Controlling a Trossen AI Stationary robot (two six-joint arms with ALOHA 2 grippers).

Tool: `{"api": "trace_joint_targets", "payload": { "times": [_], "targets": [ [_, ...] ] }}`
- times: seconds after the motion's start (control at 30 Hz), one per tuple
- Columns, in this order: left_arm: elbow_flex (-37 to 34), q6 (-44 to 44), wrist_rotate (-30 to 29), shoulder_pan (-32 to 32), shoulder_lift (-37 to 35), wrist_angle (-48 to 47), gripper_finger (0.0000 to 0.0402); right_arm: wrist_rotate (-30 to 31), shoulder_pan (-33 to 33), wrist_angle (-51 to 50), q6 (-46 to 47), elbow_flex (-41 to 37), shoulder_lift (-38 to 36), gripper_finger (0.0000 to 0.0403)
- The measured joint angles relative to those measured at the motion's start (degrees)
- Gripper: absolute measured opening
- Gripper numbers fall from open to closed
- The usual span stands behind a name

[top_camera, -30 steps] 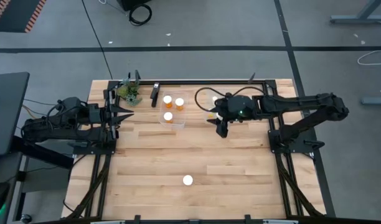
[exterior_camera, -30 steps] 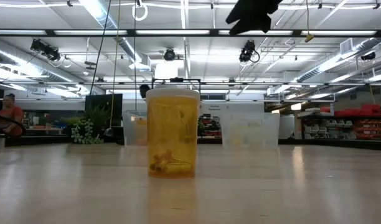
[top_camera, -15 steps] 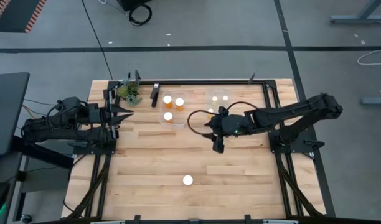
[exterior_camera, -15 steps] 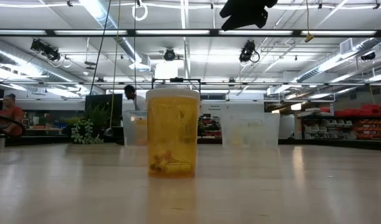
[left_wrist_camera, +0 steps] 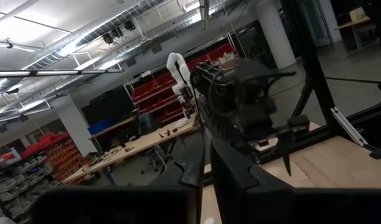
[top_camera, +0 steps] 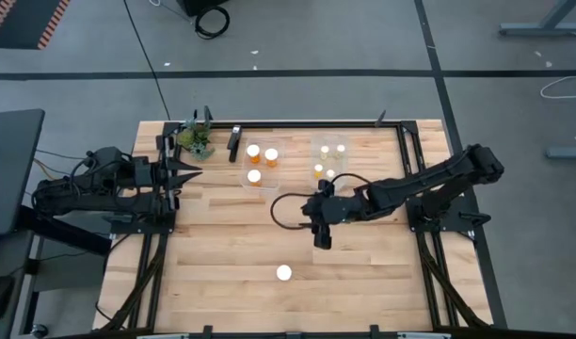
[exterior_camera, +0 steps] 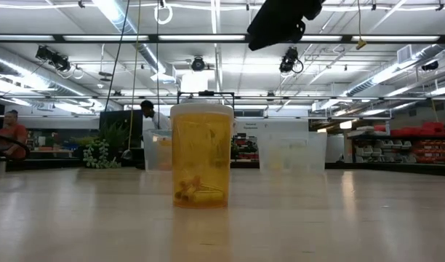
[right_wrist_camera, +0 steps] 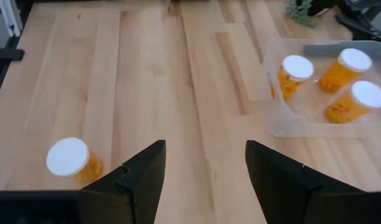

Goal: Pick and place medicine bottles into bin by pill shape (circle, oval)
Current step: Put the big orange pill bottle in the left transparent bin

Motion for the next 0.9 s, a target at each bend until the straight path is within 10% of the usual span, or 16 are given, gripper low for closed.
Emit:
{"api": "trace_joint_targets", "payload": {
  "times": [0.9],
  "targets": [
    [0.00, 0.11, -0.02, -0.01, 0.00, 0.08, 0.0033, -2.52, 4.71, 4.78, -4.65, -0.02, 8.55, 0.0280]
  ]
}}
